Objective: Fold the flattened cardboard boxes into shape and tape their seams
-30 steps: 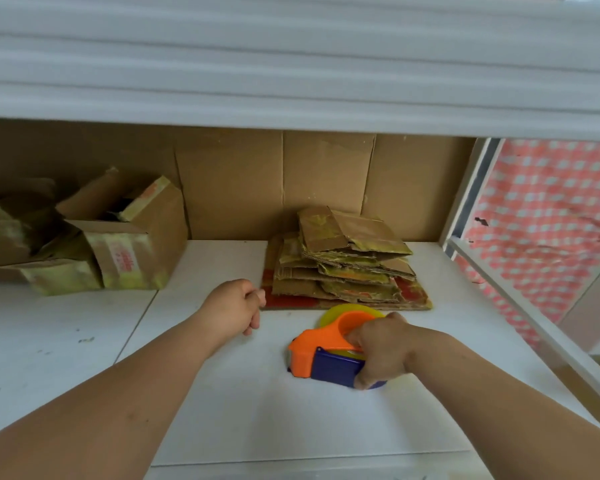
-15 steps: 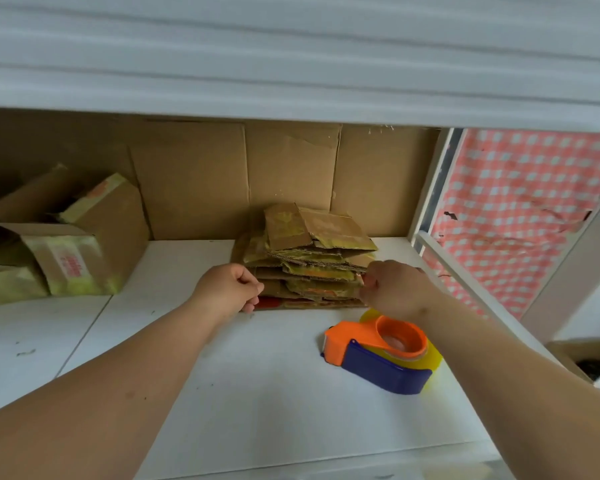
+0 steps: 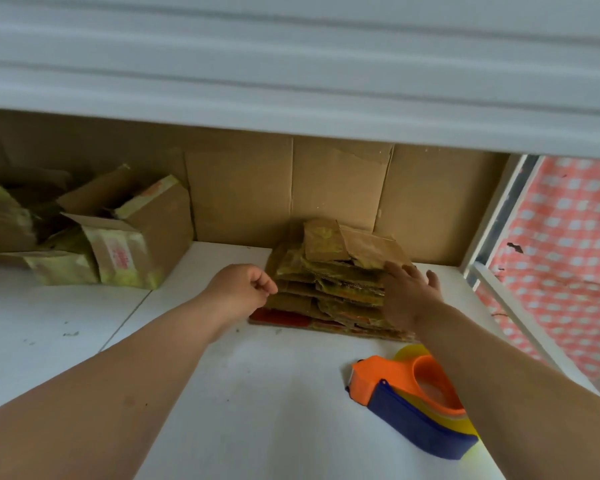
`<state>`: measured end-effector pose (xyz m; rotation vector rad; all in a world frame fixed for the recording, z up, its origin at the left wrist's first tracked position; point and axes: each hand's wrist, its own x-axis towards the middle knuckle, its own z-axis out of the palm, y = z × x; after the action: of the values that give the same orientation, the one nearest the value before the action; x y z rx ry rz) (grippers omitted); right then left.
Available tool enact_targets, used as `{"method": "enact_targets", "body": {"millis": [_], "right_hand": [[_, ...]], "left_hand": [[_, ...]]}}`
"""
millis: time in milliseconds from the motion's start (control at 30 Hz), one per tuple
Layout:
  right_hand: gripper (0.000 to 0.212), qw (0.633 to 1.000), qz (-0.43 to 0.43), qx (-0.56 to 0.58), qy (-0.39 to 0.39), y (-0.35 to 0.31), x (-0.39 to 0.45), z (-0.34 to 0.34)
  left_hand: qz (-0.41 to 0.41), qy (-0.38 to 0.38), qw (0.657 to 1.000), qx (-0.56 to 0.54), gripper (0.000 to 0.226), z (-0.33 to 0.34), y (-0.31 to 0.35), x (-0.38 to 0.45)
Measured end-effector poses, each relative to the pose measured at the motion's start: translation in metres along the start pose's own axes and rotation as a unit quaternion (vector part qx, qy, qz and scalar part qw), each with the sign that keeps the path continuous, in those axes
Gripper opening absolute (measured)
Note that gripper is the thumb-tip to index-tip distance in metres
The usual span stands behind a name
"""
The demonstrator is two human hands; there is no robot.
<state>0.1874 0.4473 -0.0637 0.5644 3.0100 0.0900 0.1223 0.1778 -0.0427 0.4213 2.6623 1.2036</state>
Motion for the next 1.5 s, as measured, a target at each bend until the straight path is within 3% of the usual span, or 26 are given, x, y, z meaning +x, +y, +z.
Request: {"method": "enact_targets", "body": {"millis": [167,333,533,633,767,967,1200,1500], "right_hand": [[0.069,0.989,-0.024,0.069,0.127,-0.001,-0.007,-0.013],[0.064,0.948,-0.079,0.184,0.248,-0.006,-0.019,-0.029],[0.052,0.895,-0.091,0.301,0.316,-0.02,-0.039,-0.04],[0.043,0.868,-0.078,0.375,0.316,-0.033,-0.051,-0.048],[0.034,0.84,-0.042,0.46,0.285,-0.056,-0.072,-0.061],[0.046,0.821,-0.026,0.516,0.244,-0.101,-0.108,-0.071],[0.046,0.781,0.028,0.588,0.208,-0.158,-0.143,-0.074],[0.036,0.719,0.057,0.679,0.137,-0.216,-0.179,-0.057]], "left_hand": [[-0.004,0.012,1.0,-0.013,0.019,0.004,0.0,0.0],[0.007,0.021,0.999,-0.033,0.005,0.009,0.004,-0.002],[0.001,0.078,0.993,-0.087,0.015,0.001,0.005,-0.007],[0.018,0.109,0.991,-0.074,0.012,-0.012,0.0,-0.011],[0.032,0.088,0.992,-0.088,0.02,-0.032,-0.008,-0.025],[0.072,0.065,0.992,-0.082,0.03,-0.071,-0.034,-0.057],[0.096,0.109,0.978,-0.148,0.01,-0.125,-0.064,-0.088],[0.064,0.055,0.988,-0.132,0.032,-0.147,-0.107,-0.112]]}}
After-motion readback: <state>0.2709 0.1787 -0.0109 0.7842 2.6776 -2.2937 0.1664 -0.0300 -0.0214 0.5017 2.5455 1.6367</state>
